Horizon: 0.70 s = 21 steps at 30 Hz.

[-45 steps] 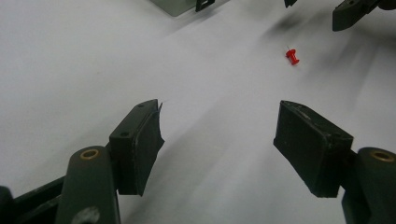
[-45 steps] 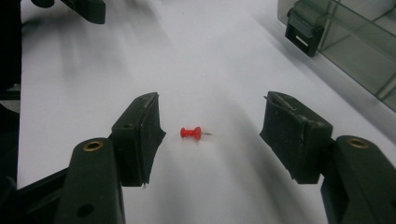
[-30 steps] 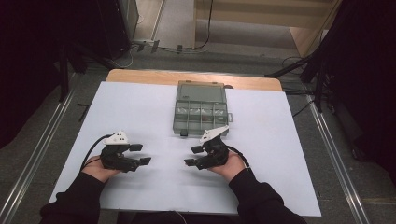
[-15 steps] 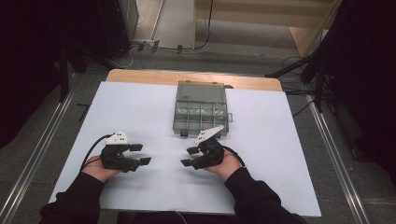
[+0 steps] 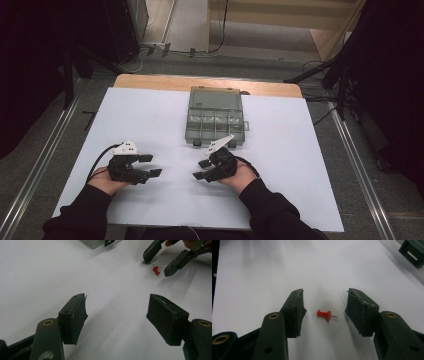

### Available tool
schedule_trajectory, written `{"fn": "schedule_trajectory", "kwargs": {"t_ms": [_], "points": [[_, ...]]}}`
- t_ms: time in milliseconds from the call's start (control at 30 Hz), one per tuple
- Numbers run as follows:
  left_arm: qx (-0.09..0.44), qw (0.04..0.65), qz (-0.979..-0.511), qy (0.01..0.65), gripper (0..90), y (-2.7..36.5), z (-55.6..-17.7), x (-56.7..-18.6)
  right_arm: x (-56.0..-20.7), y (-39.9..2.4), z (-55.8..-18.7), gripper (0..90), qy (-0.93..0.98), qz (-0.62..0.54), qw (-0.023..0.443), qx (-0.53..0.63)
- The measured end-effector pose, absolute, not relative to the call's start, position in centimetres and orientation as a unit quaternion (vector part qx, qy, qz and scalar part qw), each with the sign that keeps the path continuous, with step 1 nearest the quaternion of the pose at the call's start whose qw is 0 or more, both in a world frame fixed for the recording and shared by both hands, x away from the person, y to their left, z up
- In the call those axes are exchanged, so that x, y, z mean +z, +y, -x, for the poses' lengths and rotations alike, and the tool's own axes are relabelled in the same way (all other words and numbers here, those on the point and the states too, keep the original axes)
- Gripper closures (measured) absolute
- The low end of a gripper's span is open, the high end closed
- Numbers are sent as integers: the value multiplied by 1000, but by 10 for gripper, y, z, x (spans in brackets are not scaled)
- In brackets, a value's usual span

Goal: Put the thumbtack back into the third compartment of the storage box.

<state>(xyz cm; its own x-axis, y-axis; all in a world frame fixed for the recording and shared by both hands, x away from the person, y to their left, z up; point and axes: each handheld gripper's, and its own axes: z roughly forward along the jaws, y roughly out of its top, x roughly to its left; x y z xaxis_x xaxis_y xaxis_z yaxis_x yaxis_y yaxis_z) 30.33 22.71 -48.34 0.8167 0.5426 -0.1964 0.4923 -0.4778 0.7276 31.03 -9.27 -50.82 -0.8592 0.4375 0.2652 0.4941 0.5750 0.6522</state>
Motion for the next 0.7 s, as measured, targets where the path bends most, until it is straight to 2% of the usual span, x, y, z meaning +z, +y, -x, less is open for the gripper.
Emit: {"fn": "schedule_trajectory", "kwargs": {"t_ms": [367,700], "points": [[30,410,-860,303,307,228,-304,-484,-507,-99,-306,621,-894,258,35,-364],[29,410,-860,303,307,227,-304,-484,-507,-96,-309,633,-895,250,14,-368]]}}
